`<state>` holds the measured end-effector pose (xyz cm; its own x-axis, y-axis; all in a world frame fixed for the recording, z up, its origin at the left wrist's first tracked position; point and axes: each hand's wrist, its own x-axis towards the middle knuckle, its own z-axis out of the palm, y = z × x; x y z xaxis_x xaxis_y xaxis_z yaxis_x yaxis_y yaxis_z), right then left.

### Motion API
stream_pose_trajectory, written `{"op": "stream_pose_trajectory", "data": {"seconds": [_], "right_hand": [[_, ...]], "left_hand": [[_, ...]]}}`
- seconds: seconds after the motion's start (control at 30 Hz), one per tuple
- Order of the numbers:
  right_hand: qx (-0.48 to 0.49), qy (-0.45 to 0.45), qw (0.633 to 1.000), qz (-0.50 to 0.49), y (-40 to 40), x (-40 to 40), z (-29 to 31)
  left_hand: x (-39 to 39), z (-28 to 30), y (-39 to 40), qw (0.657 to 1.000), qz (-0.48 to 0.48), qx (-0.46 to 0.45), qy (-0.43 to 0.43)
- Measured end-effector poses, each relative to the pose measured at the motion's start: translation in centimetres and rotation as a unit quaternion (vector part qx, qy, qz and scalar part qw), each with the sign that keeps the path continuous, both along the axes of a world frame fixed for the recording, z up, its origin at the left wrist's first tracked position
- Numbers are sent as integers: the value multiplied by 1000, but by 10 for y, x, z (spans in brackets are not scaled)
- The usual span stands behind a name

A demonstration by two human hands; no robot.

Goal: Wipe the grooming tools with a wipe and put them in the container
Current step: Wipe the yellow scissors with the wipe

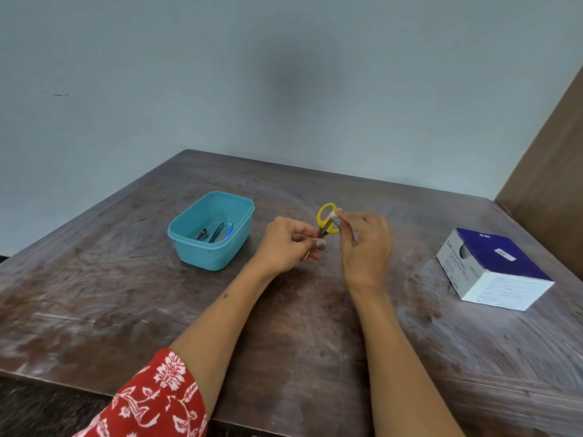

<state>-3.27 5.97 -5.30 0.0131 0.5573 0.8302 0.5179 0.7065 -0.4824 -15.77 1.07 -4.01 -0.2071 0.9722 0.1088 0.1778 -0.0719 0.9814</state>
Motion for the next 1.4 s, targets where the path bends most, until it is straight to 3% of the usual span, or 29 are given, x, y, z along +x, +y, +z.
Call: {"op": "stream_pose_trajectory", "data": {"seconds": [0.23, 0.43, 0.77, 0.97, 1.17, 1.4], "right_hand": [[30, -83, 996, 24, -6, -5, -1], [32, -66, 997, -18, -2, -3, -2], [29, -126, 992, -2, -8, -9, -2], [25, -70, 996, -44, 1, -4, -4], [47, -116, 992, -17, 0, -9, -6], [46, -100, 993, -30, 1, -7, -7]], "left_hand": [[4, 0, -1, 995, -4, 1, -103], [7, 0, -4, 987, -27, -30, -158], [6, -2, -2, 989, 23, -9, -145], [10, -2, -4, 984, -39, -40, -170], [5, -5, 1, 987, 1, -19, -159], [8, -8, 2, 983, -15, -20, -181]]}}
